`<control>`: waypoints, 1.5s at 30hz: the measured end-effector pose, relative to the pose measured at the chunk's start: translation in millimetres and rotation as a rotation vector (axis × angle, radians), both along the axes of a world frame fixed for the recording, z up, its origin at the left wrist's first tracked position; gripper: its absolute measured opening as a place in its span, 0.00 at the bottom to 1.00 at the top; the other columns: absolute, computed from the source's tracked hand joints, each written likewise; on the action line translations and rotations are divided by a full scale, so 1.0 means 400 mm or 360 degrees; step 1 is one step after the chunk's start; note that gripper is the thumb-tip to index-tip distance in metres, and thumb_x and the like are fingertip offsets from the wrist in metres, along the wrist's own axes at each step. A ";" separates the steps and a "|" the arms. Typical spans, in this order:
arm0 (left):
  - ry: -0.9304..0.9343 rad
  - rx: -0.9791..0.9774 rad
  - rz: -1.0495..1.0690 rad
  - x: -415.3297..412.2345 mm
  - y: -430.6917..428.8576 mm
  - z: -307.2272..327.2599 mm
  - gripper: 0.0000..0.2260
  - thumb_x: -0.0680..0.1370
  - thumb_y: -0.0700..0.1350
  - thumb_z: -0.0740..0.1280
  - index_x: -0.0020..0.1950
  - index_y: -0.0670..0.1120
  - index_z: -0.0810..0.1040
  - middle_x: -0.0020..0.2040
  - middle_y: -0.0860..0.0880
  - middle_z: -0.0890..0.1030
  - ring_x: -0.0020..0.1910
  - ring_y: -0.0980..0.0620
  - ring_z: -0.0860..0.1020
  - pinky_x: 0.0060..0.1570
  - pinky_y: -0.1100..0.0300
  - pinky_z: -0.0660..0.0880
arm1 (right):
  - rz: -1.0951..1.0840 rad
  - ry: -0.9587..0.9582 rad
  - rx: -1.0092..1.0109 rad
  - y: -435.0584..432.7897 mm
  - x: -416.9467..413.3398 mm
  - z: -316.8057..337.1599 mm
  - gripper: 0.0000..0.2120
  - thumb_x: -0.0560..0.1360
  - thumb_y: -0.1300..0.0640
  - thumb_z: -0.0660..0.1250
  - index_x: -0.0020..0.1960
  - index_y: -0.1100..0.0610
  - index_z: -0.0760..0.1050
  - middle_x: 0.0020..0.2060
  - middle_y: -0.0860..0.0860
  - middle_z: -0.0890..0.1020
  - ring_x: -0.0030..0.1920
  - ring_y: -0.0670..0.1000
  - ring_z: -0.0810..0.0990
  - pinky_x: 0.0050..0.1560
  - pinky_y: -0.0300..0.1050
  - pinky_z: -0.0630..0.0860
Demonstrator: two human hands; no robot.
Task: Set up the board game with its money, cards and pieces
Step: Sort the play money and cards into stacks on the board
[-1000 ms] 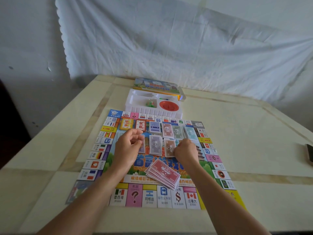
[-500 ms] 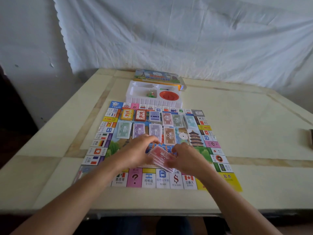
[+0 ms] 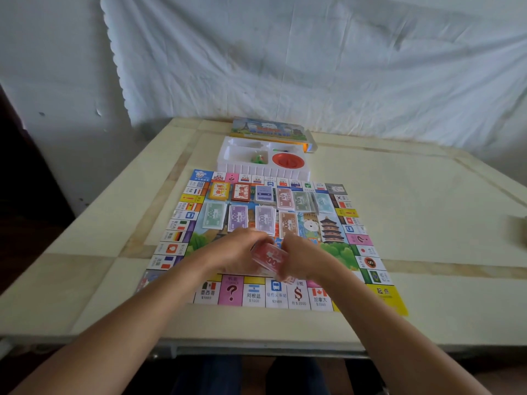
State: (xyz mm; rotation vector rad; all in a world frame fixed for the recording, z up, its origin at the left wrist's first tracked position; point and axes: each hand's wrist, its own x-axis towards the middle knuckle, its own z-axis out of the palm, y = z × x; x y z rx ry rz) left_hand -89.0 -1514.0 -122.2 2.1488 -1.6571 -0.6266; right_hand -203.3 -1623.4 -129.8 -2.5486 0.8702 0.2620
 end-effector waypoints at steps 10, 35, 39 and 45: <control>0.0486 -0.0372 0.0255 -0.022 0.048 -0.027 0.18 0.73 0.39 0.73 0.57 0.53 0.71 0.53 0.53 0.75 0.48 0.57 0.77 0.39 0.66 0.75 | -0.0031 -0.0403 -0.0157 0.039 -0.037 0.009 0.06 0.71 0.64 0.66 0.44 0.54 0.71 0.39 0.48 0.76 0.42 0.52 0.76 0.42 0.48 0.75; 0.1209 -0.0731 0.0861 -0.091 0.005 -0.076 0.18 0.78 0.31 0.54 0.53 0.50 0.79 0.51 0.46 0.80 0.50 0.47 0.80 0.50 0.53 0.80 | -0.0044 -0.0840 -0.0324 0.058 -0.065 -0.060 0.11 0.79 0.60 0.61 0.59 0.56 0.74 0.52 0.52 0.73 0.54 0.52 0.69 0.53 0.43 0.67; 0.1022 -0.0737 0.0841 -0.105 0.001 -0.081 0.18 0.80 0.32 0.53 0.54 0.48 0.78 0.51 0.50 0.80 0.50 0.56 0.79 0.45 0.71 0.75 | 0.0107 -0.0752 -0.0507 0.066 -0.072 -0.074 0.15 0.73 0.68 0.61 0.59 0.59 0.72 0.53 0.54 0.73 0.53 0.55 0.68 0.54 0.47 0.68; 0.1050 -0.0857 0.0839 -0.107 0.005 -0.063 0.11 0.80 0.35 0.60 0.57 0.49 0.75 0.51 0.50 0.79 0.47 0.62 0.78 0.44 0.73 0.73 | -0.0218 -0.0874 0.0080 0.057 -0.065 -0.045 0.07 0.79 0.62 0.59 0.44 0.59 0.73 0.37 0.49 0.76 0.35 0.47 0.69 0.34 0.40 0.65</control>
